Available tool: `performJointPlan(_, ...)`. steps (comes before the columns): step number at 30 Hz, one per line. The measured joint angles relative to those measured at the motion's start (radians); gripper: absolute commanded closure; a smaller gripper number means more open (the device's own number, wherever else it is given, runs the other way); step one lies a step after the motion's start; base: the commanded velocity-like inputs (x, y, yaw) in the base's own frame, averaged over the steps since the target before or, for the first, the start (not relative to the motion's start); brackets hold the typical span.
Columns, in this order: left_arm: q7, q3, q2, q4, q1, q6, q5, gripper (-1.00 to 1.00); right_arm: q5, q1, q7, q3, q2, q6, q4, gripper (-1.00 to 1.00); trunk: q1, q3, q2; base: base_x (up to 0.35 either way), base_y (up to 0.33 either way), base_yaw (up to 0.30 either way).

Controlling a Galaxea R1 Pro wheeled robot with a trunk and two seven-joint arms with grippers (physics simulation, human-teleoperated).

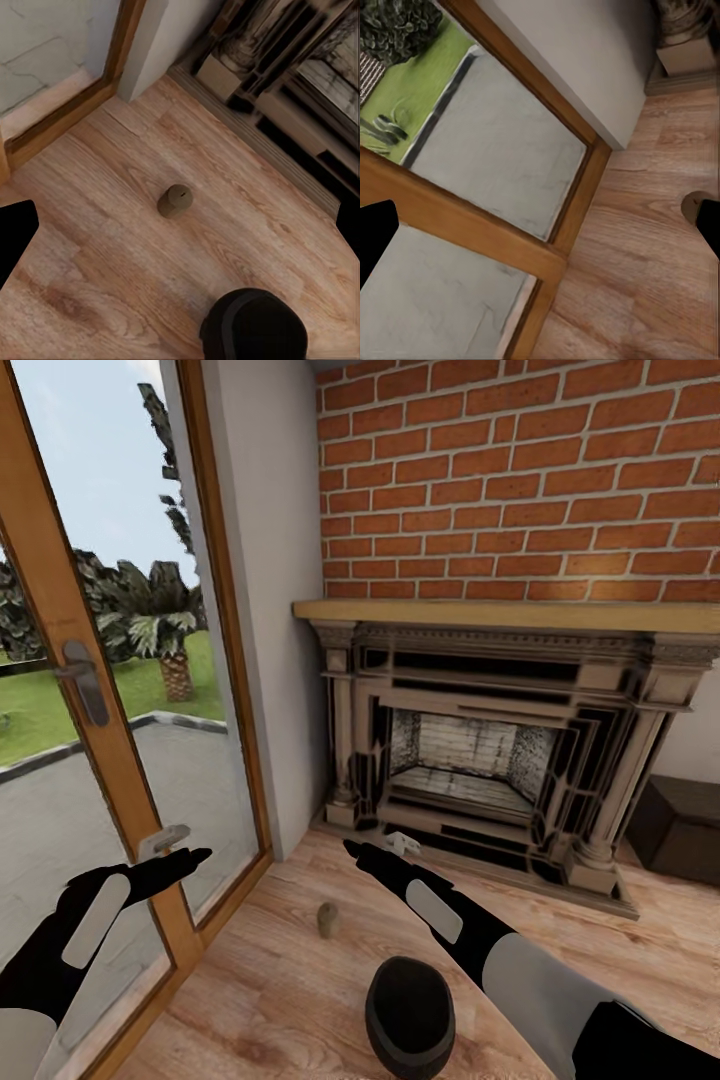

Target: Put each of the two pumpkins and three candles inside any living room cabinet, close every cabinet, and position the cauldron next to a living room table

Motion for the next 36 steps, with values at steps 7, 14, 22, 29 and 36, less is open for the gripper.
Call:
performJointPlan(7, 0.000, 0.001, 0.000, 0.000, 0.000, 0.001, -0.001, -1.00, 0.000, 0.000, 0.001, 0.000, 0.000, 0.000, 0.001, -1.00, 0.000, -0.010, 0.000, 0.000, 0.225, -0.188)
performJointPlan(14, 0.001, 0.001, 0.000, 0.000, 0.000, 0.002, -0.001, -1.00, 0.000, 0.000, 0.002, 0.000, -0.001, 0.000, 0.001, -1.00, 0.000, -0.017, 0.000, 0.031, 0.280, -0.231)
performJointPlan(22, 0.005, 0.001, -0.001, 0.000, 0.000, 0.001, -0.001, -1.00, 0.000, 0.000, 0.004, 0.001, -0.009, -0.007, 0.001, -1.00, 0.000, -0.024, 0.000, 0.232, 0.207, -0.226)
performJointPlan(29, 0.005, 0.000, -0.001, 0.000, 0.000, 0.000, -0.001, -1.00, -0.003, 0.001, 0.033, 0.003, -0.035, -0.044, 0.001, -1.00, -0.001, -0.026, 0.000, 0.290, 0.094, -0.025)
performJointPlan(36, 0.001, 0.000, 0.000, 0.000, 0.000, 0.000, -0.001, -1.00, -0.004, 0.001, 0.037, 0.002, -0.037, -0.048, 0.001, -1.00, 0.000, -0.026, 0.000, 0.155, 0.007, -0.001)
